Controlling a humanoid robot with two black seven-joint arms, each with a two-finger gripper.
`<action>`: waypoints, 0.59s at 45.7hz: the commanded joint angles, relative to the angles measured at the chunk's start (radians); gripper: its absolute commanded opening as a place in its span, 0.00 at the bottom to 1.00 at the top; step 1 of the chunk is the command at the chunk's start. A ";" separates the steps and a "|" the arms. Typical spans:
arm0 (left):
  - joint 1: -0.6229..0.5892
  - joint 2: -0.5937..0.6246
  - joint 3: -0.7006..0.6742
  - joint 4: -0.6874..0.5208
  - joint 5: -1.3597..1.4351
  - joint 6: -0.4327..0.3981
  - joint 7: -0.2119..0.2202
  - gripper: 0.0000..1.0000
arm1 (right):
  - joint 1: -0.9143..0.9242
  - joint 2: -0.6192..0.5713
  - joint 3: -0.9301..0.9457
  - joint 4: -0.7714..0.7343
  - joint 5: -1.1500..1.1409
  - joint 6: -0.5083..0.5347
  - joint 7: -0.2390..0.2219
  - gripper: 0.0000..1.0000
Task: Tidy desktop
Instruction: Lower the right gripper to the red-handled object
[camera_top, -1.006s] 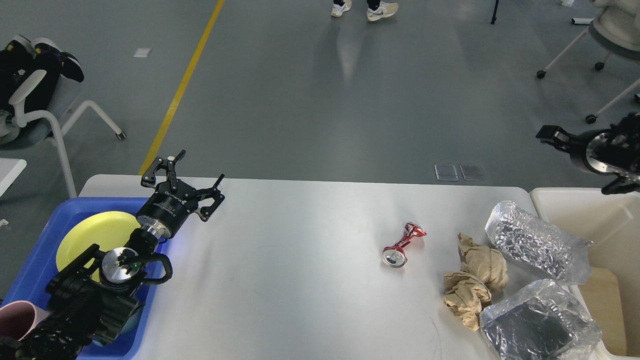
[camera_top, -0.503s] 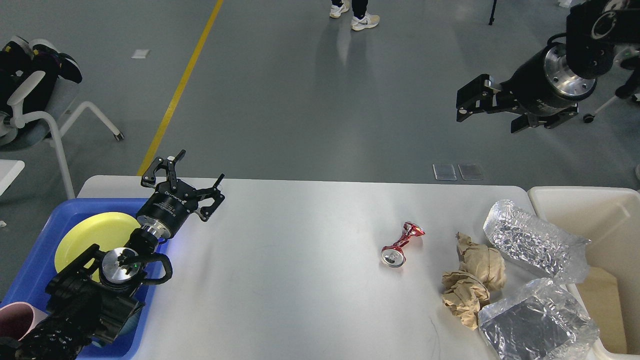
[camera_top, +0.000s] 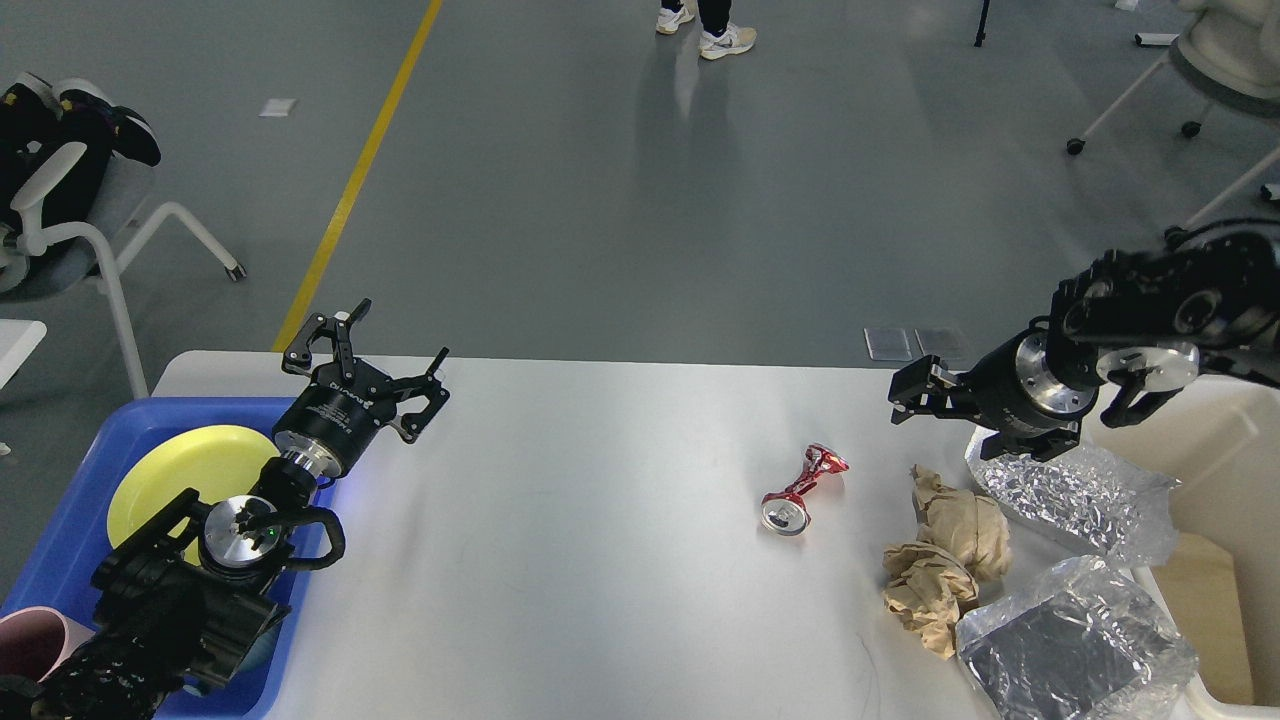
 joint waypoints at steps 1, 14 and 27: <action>0.000 0.000 0.000 0.000 0.000 0.000 0.000 0.96 | -0.099 0.028 0.014 -0.039 0.000 -0.120 -0.001 1.00; 0.000 0.000 0.002 0.000 0.000 0.000 0.000 0.96 | -0.194 0.074 0.092 -0.087 0.000 -0.163 -0.001 1.00; 0.000 0.000 0.000 0.000 0.000 0.000 0.000 0.96 | -0.238 0.082 0.175 -0.098 0.000 -0.159 -0.001 1.00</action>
